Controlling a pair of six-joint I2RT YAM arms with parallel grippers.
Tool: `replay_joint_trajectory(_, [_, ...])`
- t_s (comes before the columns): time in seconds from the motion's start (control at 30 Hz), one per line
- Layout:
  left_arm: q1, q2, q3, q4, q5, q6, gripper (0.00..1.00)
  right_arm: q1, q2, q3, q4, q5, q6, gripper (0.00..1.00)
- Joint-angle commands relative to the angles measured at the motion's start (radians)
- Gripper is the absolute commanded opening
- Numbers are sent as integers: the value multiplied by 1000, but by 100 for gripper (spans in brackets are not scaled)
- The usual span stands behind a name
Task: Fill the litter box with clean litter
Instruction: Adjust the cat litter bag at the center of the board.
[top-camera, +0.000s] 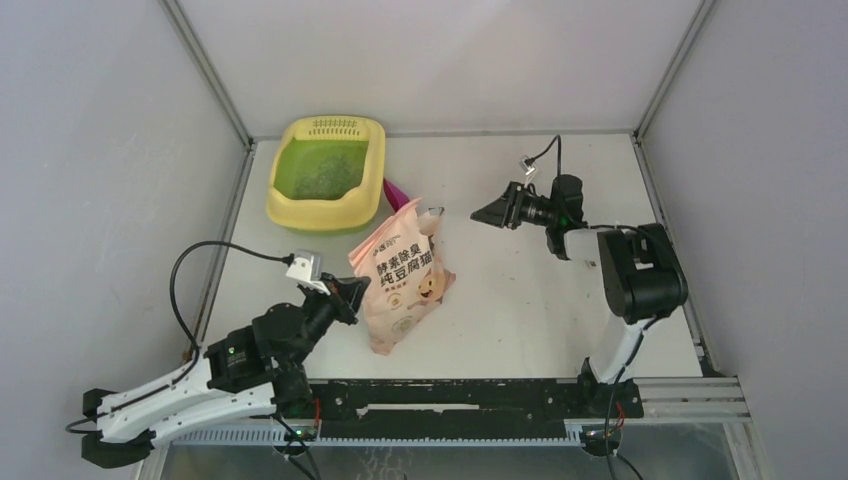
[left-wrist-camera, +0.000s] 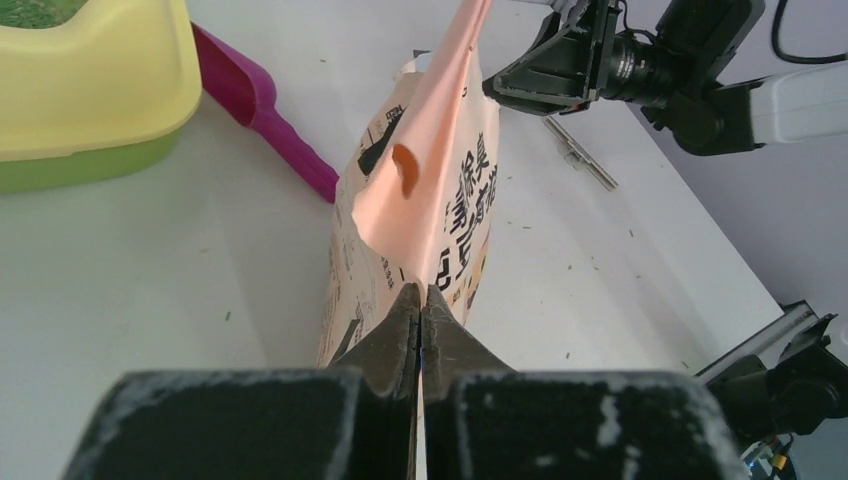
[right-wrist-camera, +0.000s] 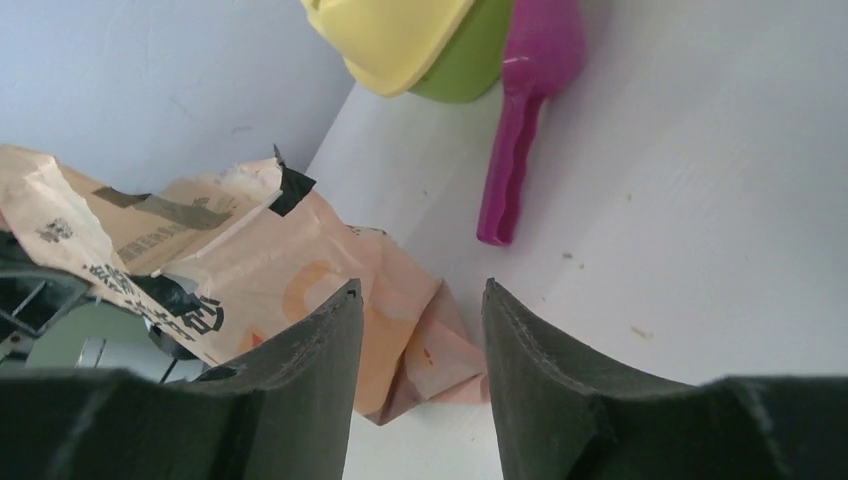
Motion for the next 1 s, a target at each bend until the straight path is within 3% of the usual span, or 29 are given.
replay_joint_trajectory(0.0, [13, -72, -7, 8, -38, -25, 1, 51, 82, 67, 379, -115, 105, 55])
replay_joint_trajectory(0.4, [15, -203, -5, -173, -148, -53, 2, 187, 160, 156, 426, -124, -11, 59])
replay_joint_trajectory(0.97, [19, -179, 11, -197, -170, -47, 4, 245, 295, 278, 494, -240, -9, 62])
